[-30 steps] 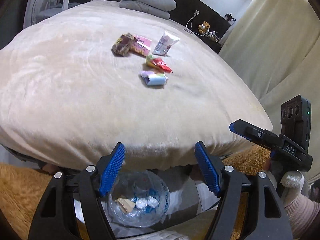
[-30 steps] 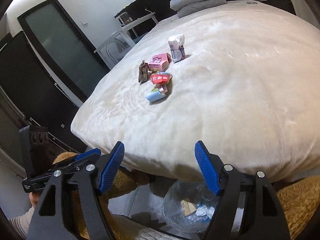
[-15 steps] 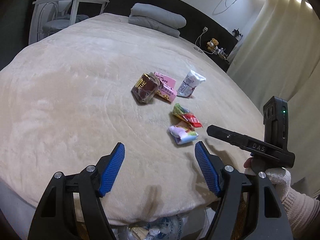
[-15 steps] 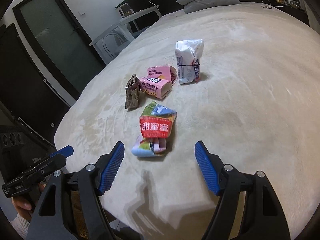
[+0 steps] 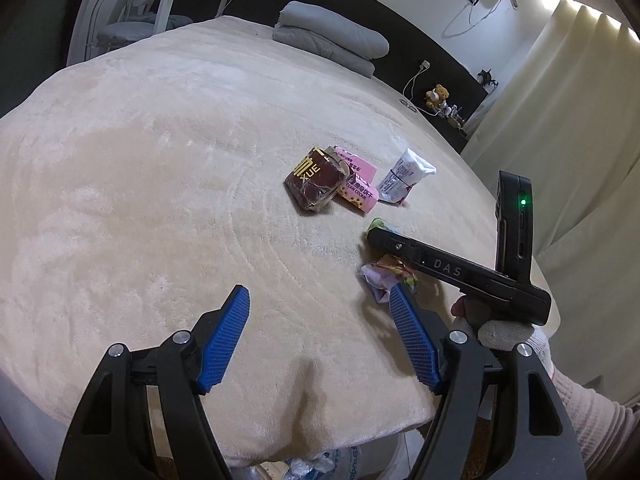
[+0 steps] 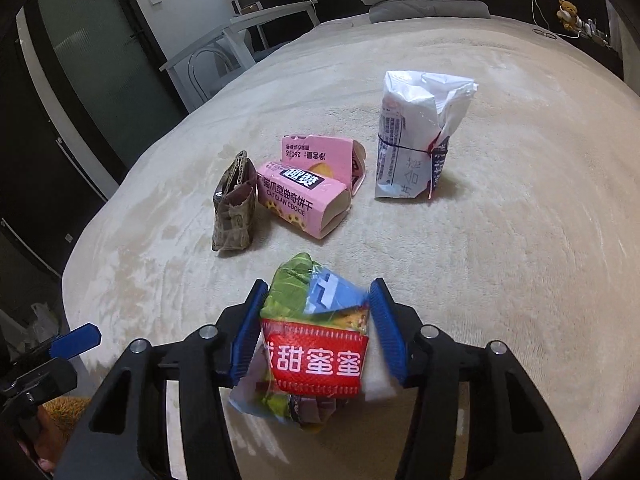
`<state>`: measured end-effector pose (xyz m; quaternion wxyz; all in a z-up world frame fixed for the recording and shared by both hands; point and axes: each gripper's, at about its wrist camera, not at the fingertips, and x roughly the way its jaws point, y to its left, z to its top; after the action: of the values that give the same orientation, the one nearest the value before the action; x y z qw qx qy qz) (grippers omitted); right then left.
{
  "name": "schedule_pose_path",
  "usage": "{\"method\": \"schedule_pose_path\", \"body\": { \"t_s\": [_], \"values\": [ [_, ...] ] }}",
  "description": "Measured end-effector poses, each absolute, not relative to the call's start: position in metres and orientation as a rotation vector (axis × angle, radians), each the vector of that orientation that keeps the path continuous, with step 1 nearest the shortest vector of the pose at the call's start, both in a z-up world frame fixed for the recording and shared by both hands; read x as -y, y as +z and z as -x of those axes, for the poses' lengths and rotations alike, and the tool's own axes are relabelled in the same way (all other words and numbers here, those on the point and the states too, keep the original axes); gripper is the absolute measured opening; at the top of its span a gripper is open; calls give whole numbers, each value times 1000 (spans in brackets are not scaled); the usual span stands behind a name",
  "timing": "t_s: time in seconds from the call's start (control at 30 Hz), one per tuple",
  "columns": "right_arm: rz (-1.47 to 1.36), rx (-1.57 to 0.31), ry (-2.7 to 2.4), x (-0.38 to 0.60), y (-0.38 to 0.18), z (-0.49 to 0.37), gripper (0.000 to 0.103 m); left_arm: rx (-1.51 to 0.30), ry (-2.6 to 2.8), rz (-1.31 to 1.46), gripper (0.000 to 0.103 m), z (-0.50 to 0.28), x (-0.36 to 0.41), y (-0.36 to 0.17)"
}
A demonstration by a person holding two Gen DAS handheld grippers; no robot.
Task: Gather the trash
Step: 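Grasp the red-labelled snack bag with the right tool while the left tool grasps the pastel wrapper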
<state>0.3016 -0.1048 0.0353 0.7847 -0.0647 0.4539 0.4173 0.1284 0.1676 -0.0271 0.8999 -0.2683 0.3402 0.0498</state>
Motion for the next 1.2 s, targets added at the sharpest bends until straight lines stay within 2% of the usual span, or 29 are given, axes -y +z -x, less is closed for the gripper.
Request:
{"method": "schedule_pose_path", "body": {
  "t_s": [0.6,1.2],
  "values": [
    [81,-912,920,132,58,-295,52,-737,107,516,71,-140,-157,-32],
    [-19,-900,868,229,87,-304,52,-863,36,507,71,-217,-105,-57]
  ]
}}
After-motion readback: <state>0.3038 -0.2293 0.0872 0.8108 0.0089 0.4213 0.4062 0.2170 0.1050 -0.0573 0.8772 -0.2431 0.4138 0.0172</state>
